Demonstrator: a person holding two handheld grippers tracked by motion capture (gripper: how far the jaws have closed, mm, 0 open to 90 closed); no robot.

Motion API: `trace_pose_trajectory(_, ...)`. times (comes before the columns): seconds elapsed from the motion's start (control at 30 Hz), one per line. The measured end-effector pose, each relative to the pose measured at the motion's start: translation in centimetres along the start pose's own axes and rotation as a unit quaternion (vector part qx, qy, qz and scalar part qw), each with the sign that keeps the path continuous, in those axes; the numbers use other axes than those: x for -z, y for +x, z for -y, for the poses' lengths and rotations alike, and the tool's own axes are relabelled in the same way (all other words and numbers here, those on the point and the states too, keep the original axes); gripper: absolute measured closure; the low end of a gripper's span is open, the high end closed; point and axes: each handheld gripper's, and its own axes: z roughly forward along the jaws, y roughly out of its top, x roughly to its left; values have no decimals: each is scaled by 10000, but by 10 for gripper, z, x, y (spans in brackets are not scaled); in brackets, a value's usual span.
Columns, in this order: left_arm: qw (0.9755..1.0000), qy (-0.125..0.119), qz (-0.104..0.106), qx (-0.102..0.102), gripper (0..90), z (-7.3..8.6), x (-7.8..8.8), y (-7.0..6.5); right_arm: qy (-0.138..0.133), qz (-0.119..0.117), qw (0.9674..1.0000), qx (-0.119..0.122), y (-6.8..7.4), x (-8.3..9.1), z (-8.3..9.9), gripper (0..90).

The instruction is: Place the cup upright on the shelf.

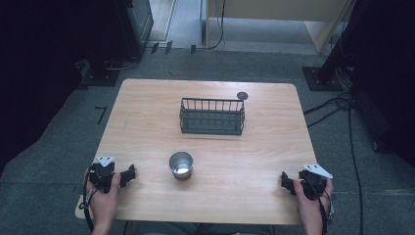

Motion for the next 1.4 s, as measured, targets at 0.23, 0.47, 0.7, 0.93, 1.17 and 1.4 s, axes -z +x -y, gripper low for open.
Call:
trace_pose_trajectory(0.23,10000,2,-1,3,0,0,0,0,10,-28,10000,35,1,0,0,0)
trace_pose_trajectory(0.47,10000,0,-54,59,0,-1,-1,-5,-119,-155,9996,-199,11,2,-9,48)
trace_pose_trajectory(0.7,10000,0,-27,29,0,-1,-1,-6,-253,-398,9989,71,31,11,-22,40)
trace_pose_trajectory(0.93,10000,-4,-26,34,0,-1,-1,-6,-364,-659,9966,326,54,17,-40,33)
trace_pose_trajectory(1.17,10000,7,-5,0,0,-1,-1,-6,-359,-991,9932,498,82,21,-54,18)
trace_pose_trajectory(1.4,10000,8,-2,0,0,-1,-1,-6,-407,-1181,9903,613,104,24,-65,8)
